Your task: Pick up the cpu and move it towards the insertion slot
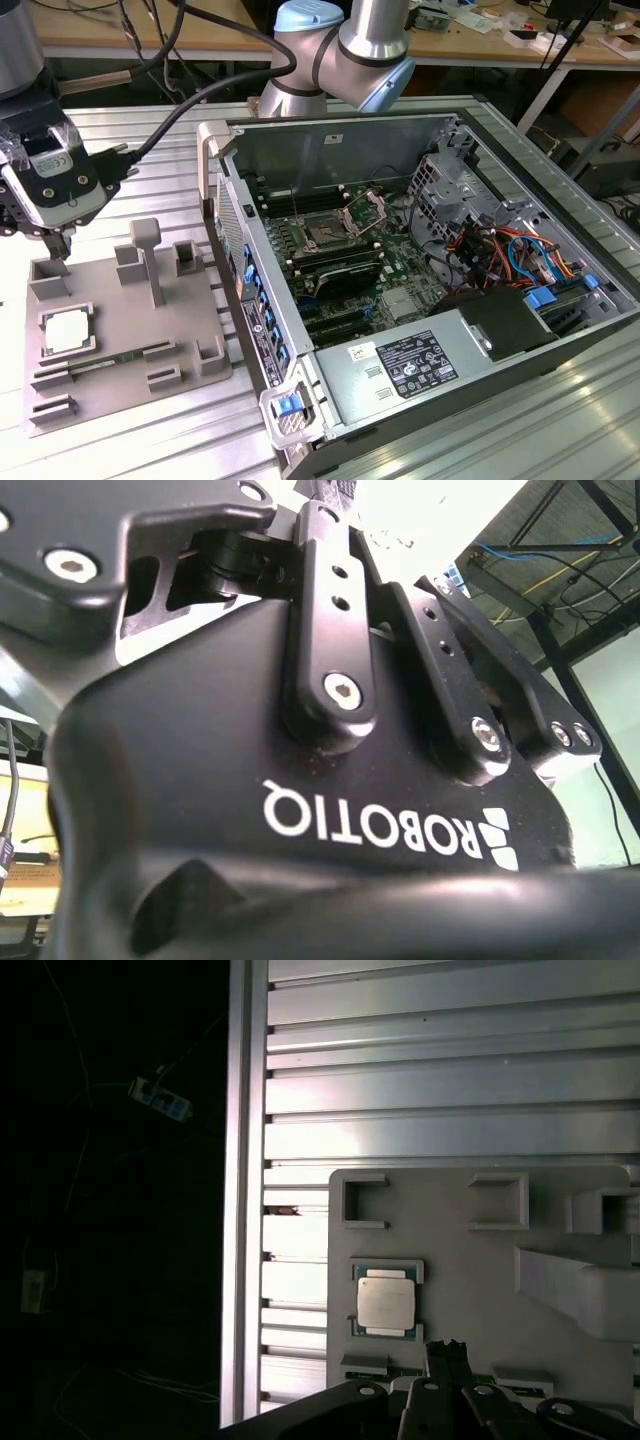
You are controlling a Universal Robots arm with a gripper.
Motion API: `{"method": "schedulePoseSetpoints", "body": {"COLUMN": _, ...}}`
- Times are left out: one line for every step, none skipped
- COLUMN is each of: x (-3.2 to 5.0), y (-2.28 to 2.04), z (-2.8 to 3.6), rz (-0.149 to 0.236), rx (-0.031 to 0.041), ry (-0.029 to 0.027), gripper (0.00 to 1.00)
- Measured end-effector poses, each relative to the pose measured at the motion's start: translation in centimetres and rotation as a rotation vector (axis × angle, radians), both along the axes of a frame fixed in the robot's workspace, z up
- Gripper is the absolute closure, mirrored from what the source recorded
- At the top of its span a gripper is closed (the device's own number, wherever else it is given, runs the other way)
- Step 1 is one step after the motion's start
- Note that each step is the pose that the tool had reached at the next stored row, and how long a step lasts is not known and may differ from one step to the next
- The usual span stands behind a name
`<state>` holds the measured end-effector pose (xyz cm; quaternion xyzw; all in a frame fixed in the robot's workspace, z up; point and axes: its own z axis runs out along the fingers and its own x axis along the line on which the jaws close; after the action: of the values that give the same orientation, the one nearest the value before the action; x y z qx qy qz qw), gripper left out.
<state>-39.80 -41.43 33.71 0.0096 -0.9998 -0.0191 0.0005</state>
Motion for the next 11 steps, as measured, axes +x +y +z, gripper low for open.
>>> {"method": "schedulePoseSetpoints", "body": {"x": 0.0, "y": 0.0, "z": -0.02, "rz": 0.0, "rx": 0.0, "ry": 0.0, "gripper": 0.89}}
{"method": "schedulePoseSetpoints", "body": {"x": 0.0, "y": 0.0, "z": -0.04, "rz": 0.0, "rx": 0.0, "ry": 0.0, "gripper": 0.89}}
{"method": "schedulePoseSetpoints", "body": {"x": 0.0, "y": 0.0, "z": -0.05, "rz": 0.0, "rx": 0.0, "ry": 0.0, "gripper": 0.89}}
{"method": "schedulePoseSetpoints", "body": {"x": 0.0, "y": 0.0, "z": -0.08, "rz": 0.0, "rx": 0.0, "ry": 0.0, "gripper": 0.89}}
{"method": "schedulePoseSetpoints", "body": {"x": 0.0, "y": 0.0, "z": -0.1, "rz": 0.0, "rx": 0.0, "ry": 0.0, "gripper": 0.89}}
{"method": "schedulePoseSetpoints", "body": {"x": 0.0, "y": 0.0, "z": -0.12, "rz": 0.0, "rx": 0.0, "ry": -0.0001, "gripper": 0.89}}
{"method": "schedulePoseSetpoints", "body": {"x": 0.0, "y": 0.0, "z": -0.14, "rz": 0.0, "rx": 0.0, "ry": 0.0, "gripper": 0.89}}
{"method": "schedulePoseSetpoints", "body": {"x": 0.0, "y": 0.0, "z": -0.16, "rz": 0.0, "rx": 0.0, "ry": 0.0, "gripper": 0.89}}
{"method": "schedulePoseSetpoints", "body": {"x": 0.0, "y": 0.0, "z": -0.18, "rz": 0.0, "rx": 0.0, "ry": 0.0, "gripper": 0.89}}
{"method": "schedulePoseSetpoints", "body": {"x": 0.0, "y": 0.0, "z": -0.2, "rz": 0.0, "rx": 0.0, "ry": 0.0, "gripper": 0.89}}
{"method": "schedulePoseSetpoints", "body": {"x": 0.0, "y": 0.0, "z": -0.22, "rz": 0.0, "rx": 0.0001, "ry": -0.0001, "gripper": 0.89}}
